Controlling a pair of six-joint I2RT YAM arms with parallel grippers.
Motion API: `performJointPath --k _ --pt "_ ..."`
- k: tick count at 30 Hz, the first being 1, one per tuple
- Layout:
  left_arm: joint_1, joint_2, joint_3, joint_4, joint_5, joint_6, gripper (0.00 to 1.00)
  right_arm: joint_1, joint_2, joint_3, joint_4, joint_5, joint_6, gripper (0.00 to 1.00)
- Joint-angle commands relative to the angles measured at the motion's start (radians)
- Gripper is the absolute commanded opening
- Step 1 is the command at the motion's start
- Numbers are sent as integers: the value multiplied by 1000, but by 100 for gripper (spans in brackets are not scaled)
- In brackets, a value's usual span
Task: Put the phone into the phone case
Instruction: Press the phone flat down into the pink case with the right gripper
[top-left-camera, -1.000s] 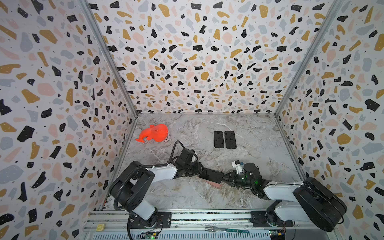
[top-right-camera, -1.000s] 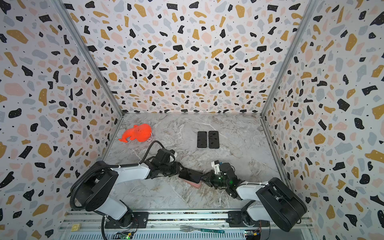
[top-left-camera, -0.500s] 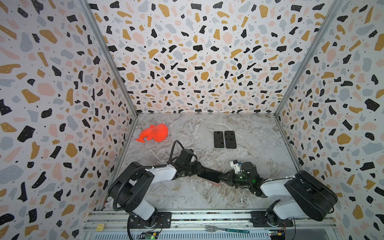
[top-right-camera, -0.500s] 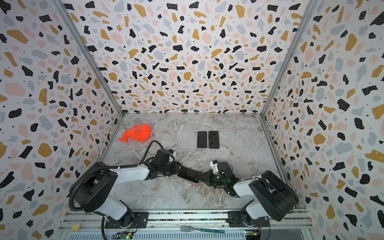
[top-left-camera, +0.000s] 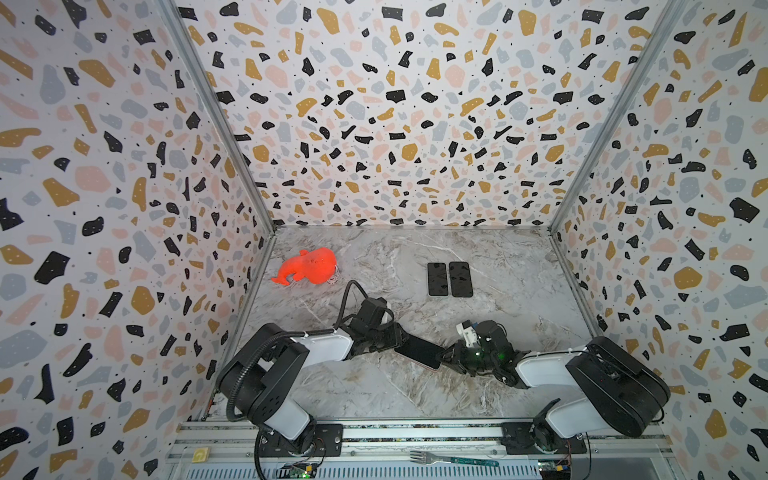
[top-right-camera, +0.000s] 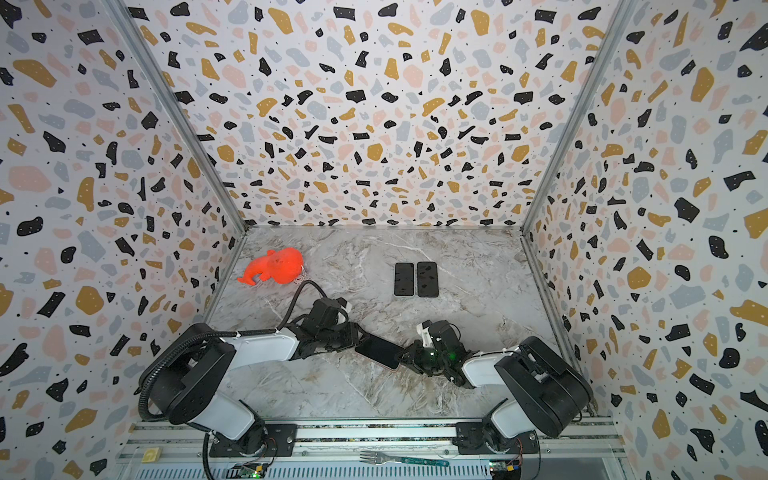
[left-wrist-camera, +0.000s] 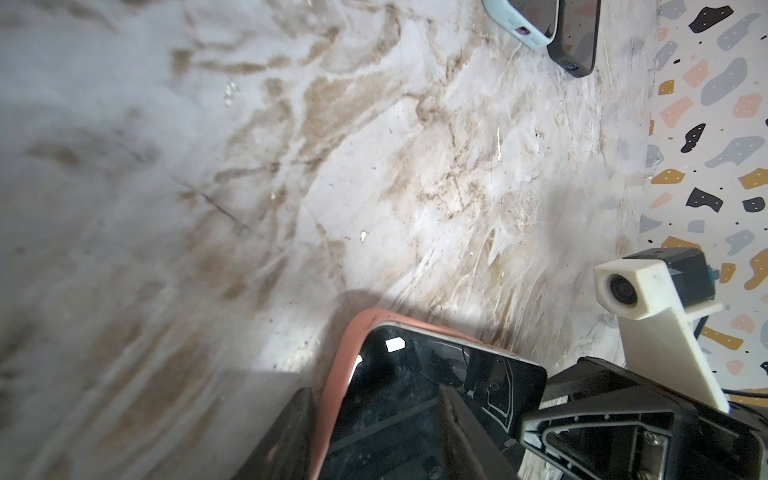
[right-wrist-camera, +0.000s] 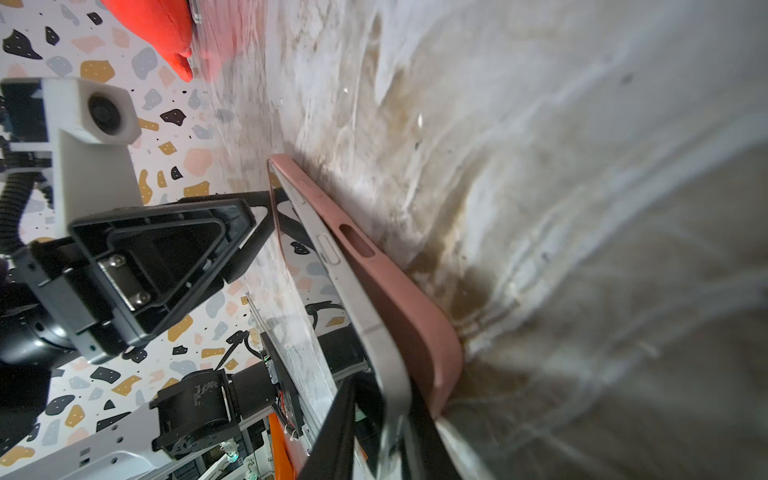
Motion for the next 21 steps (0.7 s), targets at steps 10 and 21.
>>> performJointPath --k 10,21 --pt "-40 15 -15 41 76 -26 48 70 41 96 -189 67 -84 16" --pt "-42 23 -8 25 71 -11 46 85 -10 131 -265 56 -134 26"
